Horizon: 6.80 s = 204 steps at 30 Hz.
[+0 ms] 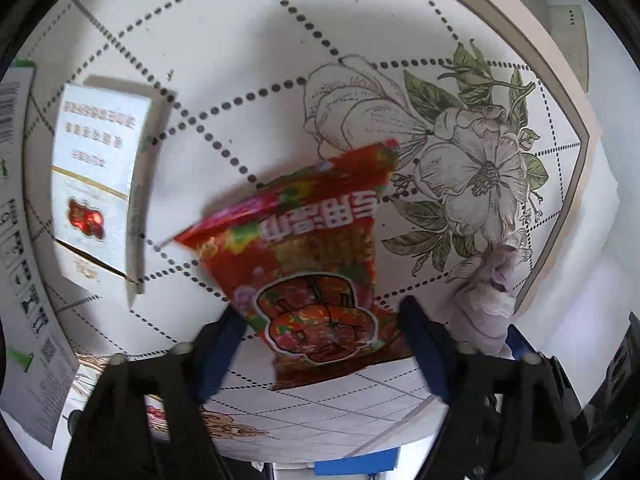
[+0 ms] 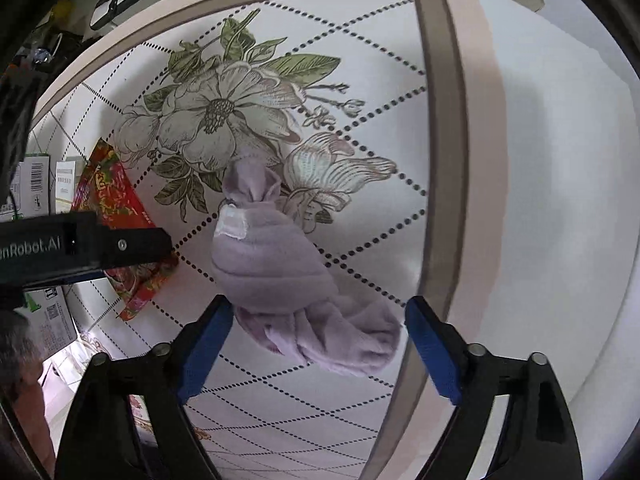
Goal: Organize soft objects
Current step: 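Grasp the red snack bag with the left tool while the right grasps the lilac cloth, then carry the red bag and lilac cloth into the box and release both, then grasp the white cigarette-style box with the right tool, then lower the white box into the cardboard box and open the right tool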
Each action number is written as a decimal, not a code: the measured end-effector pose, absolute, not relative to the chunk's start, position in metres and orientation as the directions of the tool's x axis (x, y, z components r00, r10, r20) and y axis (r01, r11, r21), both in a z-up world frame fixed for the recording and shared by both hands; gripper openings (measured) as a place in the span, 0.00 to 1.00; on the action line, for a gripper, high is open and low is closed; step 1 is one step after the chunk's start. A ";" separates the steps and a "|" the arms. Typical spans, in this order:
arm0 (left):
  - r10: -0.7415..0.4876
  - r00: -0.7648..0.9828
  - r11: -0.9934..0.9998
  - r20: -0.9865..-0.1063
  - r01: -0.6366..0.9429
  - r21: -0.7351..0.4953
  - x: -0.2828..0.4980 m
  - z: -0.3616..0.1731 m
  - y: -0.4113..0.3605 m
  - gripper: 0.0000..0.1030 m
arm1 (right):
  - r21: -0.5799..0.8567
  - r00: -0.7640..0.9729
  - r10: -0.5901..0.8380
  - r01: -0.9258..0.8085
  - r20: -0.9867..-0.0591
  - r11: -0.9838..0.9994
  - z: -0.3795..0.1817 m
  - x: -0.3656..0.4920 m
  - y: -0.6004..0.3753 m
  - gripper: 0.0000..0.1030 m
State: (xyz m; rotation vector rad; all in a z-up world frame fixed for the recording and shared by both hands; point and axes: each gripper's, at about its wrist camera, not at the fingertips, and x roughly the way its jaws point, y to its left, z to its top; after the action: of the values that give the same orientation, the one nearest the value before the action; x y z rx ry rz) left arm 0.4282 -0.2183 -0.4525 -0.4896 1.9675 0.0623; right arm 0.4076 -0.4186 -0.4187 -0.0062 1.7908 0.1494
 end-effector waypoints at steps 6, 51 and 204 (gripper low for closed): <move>-0.290 -0.364 0.930 -0.885 -0.327 -0.170 0.434 -0.442 -0.219 0.48 | 0.092 -0.234 0.072 -0.076 -0.970 0.993 -0.427 0.411 -0.418 0.73; -0.160 0.111 0.987 -0.981 -0.014 -0.163 0.281 -0.197 0.088 0.43 | 0.371 0.032 0.380 -0.161 -0.924 0.915 -0.204 0.272 -0.060 0.35; -0.058 0.039 0.991 -0.998 -0.121 -0.062 0.273 -0.311 0.178 0.95 | 0.198 -0.119 0.190 -0.063 -0.975 0.978 -0.363 0.288 0.002 0.58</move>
State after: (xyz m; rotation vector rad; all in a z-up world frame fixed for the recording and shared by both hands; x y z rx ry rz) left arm 0.2731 0.1782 -0.3107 -0.1427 1.5325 0.0483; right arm 0.2877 0.0024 -0.3628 0.0969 1.6768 0.2158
